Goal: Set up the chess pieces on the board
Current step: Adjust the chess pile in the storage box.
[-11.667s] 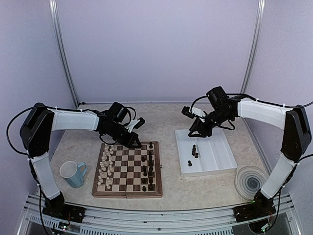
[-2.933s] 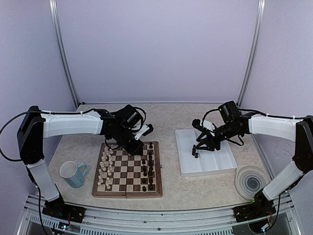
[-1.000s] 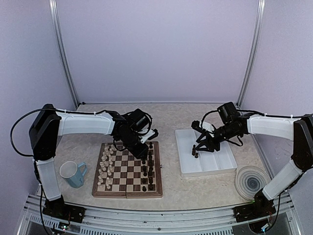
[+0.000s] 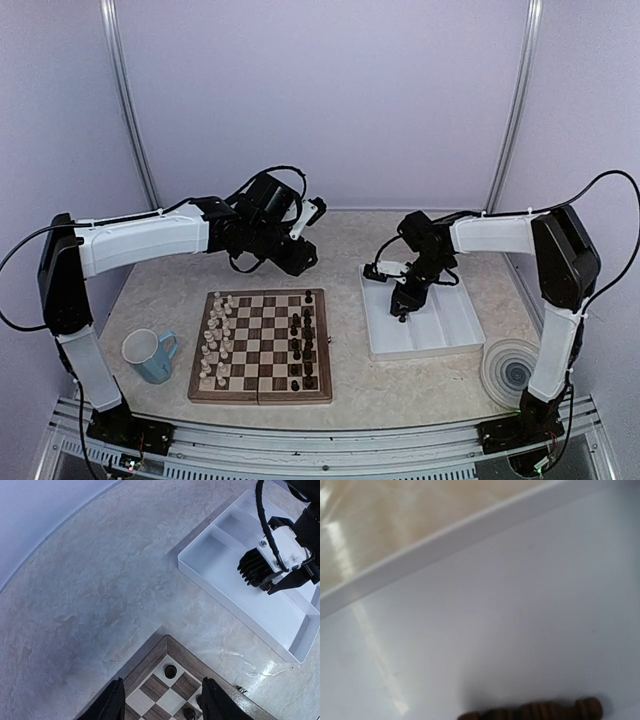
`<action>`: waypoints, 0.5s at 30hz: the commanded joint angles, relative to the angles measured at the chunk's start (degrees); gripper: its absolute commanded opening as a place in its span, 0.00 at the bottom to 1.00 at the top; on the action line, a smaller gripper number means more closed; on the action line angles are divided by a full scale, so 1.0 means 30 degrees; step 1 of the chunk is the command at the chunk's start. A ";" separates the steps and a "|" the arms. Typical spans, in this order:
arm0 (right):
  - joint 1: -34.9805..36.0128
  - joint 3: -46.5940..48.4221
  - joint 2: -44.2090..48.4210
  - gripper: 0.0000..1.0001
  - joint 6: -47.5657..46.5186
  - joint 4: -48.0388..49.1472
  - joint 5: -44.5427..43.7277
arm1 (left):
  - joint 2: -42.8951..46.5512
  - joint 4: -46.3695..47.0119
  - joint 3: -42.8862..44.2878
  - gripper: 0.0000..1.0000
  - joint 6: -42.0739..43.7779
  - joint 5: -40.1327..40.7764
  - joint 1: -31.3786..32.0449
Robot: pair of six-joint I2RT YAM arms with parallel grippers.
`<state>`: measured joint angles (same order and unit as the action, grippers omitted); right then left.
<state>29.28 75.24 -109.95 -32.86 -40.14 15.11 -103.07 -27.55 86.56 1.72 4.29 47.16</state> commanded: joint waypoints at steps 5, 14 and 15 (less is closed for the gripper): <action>0.0998 0.1181 -0.1759 0.38 0.0508 -0.1925 -0.1106 | 0.1189 0.1329 -0.1827 0.53 -0.0132 -0.0575 -0.0257; 0.1871 0.1076 0.0483 0.39 -0.0073 -0.0861 0.0351 | 0.1155 0.1389 -0.2225 0.53 0.0014 -0.0655 -0.0250; 0.1872 0.1015 0.0826 0.39 -0.0089 -0.0657 0.0177 | 0.1139 0.1387 -0.2224 0.53 0.0018 -0.0646 -0.0250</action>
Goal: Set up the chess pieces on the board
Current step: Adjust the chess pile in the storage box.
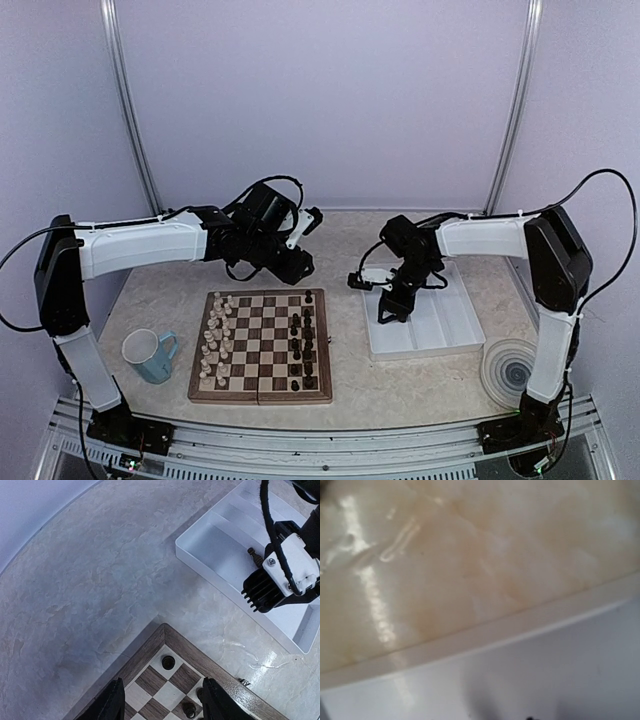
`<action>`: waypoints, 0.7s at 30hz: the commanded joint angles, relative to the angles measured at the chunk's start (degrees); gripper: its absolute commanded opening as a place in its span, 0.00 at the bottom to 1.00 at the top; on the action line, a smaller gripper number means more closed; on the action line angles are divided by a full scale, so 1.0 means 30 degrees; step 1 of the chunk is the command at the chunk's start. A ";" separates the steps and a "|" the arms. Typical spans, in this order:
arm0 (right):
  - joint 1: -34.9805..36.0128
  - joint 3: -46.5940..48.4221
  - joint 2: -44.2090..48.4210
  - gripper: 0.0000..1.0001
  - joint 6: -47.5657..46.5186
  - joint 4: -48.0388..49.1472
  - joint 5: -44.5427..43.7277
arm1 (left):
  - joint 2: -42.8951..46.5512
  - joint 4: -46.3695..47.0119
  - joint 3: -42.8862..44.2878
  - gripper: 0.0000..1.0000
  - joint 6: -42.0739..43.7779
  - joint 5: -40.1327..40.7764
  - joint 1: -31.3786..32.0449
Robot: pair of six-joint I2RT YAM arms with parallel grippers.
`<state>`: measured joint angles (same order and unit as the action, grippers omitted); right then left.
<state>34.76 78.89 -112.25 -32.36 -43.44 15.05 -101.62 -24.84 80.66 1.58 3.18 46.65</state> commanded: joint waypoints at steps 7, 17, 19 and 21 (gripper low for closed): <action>0.0020 -0.0511 0.1777 0.40 0.0354 0.0514 -0.2723 | 0.0624 0.0514 -0.0288 0.53 -0.0001 -0.0238 -0.0083; 0.0182 -0.1616 0.1327 0.45 -0.0087 -0.0360 -0.4741 | 0.0425 0.0402 -0.0272 0.53 -0.0030 -0.0295 -0.0090; 0.0308 -0.1809 0.1064 0.45 -0.0151 -0.0308 -0.4867 | 0.0392 0.0359 -0.0232 0.53 -0.0030 -0.0318 -0.0083; 0.0466 -0.1942 0.0728 0.45 -0.0239 -0.0094 -0.5561 | 0.0361 0.0301 -0.0233 0.53 -0.0030 -0.0321 -0.0082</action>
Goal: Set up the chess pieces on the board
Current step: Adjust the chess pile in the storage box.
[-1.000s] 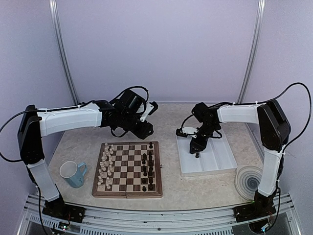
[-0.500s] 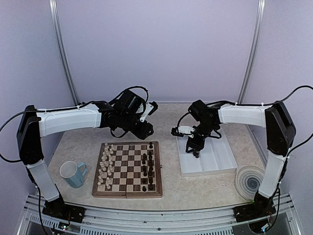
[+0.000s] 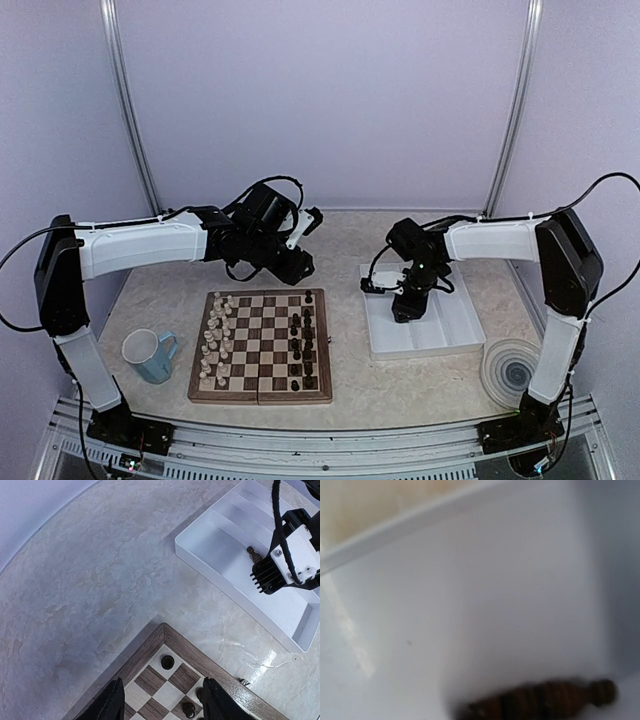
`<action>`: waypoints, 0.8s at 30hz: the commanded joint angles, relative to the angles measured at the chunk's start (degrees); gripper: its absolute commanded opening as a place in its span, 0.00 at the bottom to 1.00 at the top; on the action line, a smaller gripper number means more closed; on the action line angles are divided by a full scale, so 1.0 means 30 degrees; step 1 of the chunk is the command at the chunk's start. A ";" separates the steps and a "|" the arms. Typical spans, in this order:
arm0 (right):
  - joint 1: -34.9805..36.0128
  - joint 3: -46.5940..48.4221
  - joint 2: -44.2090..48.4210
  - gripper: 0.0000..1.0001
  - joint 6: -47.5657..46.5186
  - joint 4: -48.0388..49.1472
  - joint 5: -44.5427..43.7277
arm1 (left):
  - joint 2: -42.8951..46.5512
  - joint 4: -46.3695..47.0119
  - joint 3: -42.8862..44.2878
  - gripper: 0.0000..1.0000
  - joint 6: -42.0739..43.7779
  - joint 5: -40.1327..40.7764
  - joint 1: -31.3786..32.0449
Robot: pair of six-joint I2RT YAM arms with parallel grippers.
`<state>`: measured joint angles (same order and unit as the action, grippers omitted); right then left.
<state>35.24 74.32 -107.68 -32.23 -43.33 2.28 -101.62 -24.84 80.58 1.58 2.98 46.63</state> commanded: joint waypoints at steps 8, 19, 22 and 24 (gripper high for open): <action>0.1016 0.0704 -0.1629 0.32 -0.0417 0.1061 -0.1197 | 0.0275 0.0231 -0.0228 0.53 0.0048 -0.0309 -0.0046; 0.0925 0.2166 -0.0166 0.31 -0.0238 0.1829 0.1888 | 0.0139 0.0080 -0.0206 0.53 0.0131 -0.0255 0.0011; 0.0717 0.1943 -0.0116 0.34 -0.1239 0.1406 0.1103 | 0.0099 -0.0045 -0.0141 0.53 0.0216 -0.0316 0.0012; 0.0477 0.1742 -0.0104 0.37 -0.2339 0.1044 0.0821 | 0.0068 -0.0091 -0.0121 0.53 0.0269 -0.0321 0.0021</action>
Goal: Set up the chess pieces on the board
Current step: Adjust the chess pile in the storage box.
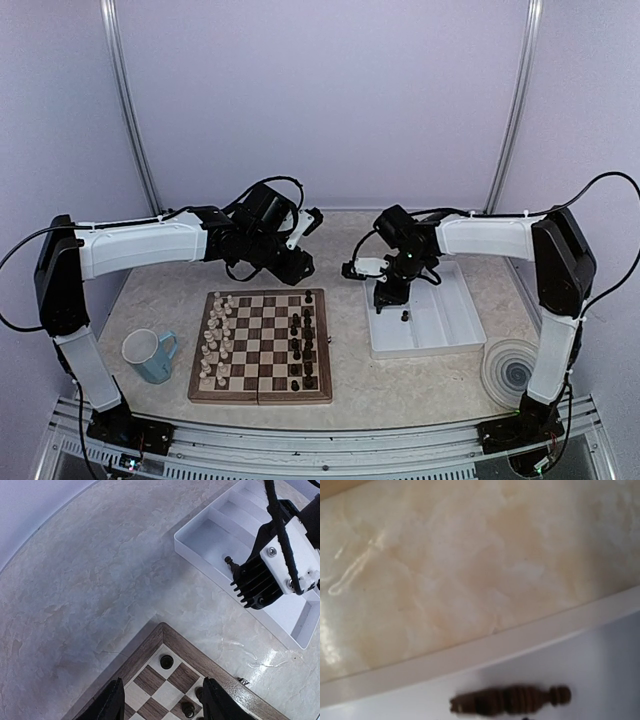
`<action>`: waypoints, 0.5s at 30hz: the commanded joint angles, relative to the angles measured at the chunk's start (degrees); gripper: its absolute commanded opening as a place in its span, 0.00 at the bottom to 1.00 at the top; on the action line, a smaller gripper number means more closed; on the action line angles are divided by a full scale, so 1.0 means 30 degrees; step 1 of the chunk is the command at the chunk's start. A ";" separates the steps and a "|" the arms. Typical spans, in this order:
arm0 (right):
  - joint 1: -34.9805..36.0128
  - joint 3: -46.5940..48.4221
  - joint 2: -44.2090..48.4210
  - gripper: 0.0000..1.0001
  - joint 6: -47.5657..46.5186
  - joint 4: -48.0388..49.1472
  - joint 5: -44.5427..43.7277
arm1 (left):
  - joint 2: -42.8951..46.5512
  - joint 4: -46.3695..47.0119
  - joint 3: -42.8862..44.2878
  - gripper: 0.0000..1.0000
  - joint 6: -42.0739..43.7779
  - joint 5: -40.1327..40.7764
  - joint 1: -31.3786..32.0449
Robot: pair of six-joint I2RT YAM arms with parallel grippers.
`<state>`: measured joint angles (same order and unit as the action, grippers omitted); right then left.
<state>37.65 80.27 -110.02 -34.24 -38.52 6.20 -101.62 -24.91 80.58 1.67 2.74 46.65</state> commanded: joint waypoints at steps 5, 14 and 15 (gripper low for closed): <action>-0.0911 -0.0644 0.0783 0.44 -0.4847 -0.0319 -0.0304 | 0.0149 -0.0121 -0.0115 0.53 0.0295 -0.0271 0.0086; -0.1093 -0.0374 -0.0106 0.49 -0.9500 0.1024 -0.0270 | 0.0126 -0.0210 -0.0155 0.53 0.0403 -0.0182 0.0210; -0.1094 -0.0186 -0.0353 0.50 -0.9742 0.1033 -0.0222 | 0.0103 -0.0211 -0.0143 0.53 0.0401 -0.0182 0.0207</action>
<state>34.68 78.59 -109.86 -56.05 -37.26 5.13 -101.62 -25.15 80.58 1.89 2.39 46.89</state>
